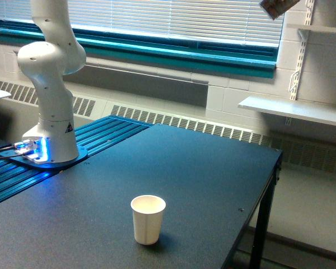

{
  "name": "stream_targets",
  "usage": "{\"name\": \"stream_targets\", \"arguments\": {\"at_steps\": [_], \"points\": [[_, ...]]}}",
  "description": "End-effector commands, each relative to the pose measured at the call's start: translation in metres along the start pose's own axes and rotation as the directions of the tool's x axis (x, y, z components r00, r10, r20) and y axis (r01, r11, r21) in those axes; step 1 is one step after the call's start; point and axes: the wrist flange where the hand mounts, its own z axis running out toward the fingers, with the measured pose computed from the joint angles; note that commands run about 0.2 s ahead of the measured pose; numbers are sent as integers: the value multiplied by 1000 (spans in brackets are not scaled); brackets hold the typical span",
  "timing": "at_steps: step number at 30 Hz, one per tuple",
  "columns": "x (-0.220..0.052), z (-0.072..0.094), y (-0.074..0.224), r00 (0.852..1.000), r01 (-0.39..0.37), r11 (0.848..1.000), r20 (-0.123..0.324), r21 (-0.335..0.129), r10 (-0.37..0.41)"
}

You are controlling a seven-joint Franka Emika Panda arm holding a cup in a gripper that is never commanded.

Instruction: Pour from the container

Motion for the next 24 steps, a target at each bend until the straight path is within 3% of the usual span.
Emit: {"name": "stream_targets", "arguments": {"at_steps": [1, 15, 24], "points": [[25, -16, 41, 997, -41, 999, -68, -30, 39], [38, -35, 120, 985, -134, 986, -125, -101, 121], [42, -51, 176, 967, -210, 964, -179, -162, 180]]}}
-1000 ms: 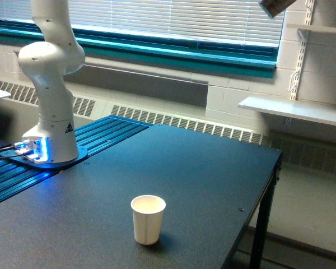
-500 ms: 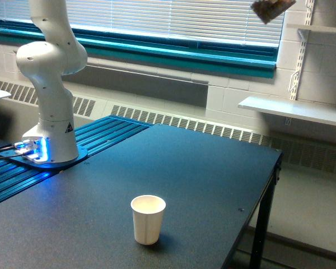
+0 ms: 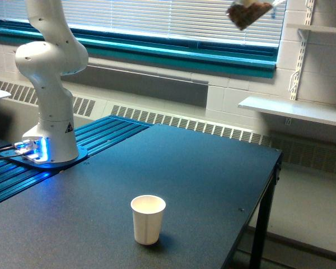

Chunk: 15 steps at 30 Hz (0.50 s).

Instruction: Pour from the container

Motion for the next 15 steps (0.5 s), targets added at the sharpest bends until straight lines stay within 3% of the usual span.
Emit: {"name": "stream_targets", "arguments": {"at_steps": [1, 15], "points": [[15, -10, 41, 997, -69, 997, -48, -38, 67], [17, -4, 125, 982, -185, 973, -73, -138, 177]]}}
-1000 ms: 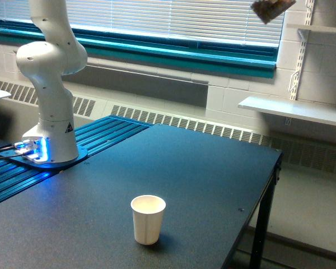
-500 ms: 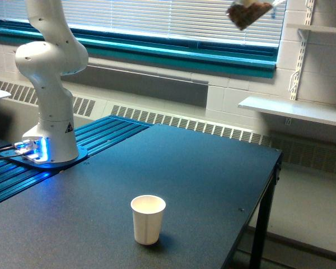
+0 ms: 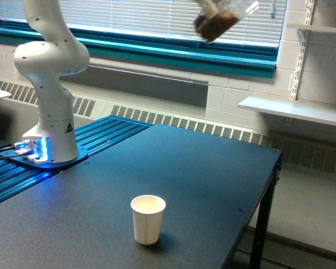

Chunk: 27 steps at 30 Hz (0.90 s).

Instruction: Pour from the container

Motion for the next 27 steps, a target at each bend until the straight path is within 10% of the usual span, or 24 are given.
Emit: {"name": "stream_targets", "arguments": {"at_steps": [1, 27], "points": [[5, 5, 36, 997, -71, 997, -12, -39, 71], [-52, 59, 161, 971, -178, 958, 115, -226, 208]]}}
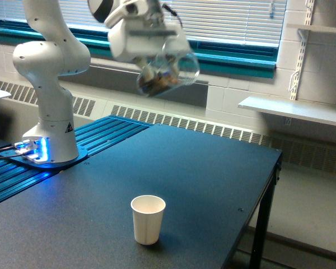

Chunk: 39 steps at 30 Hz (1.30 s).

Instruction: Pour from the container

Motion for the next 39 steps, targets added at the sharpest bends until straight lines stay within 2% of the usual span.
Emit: {"name": "stream_targets", "arguments": {"at_steps": [1, 15, 31, 39], "points": [[-10, 16, 25, 999, -22, 999, 31, -30, 23], [-50, 72, 87, 983, -71, 986, 158, -151, 95], [-35, 97, 98, 976, -90, 979, 179, -183, 123], [-31, 112, 102, 973, -74, 975, 197, -209, 116]]}}
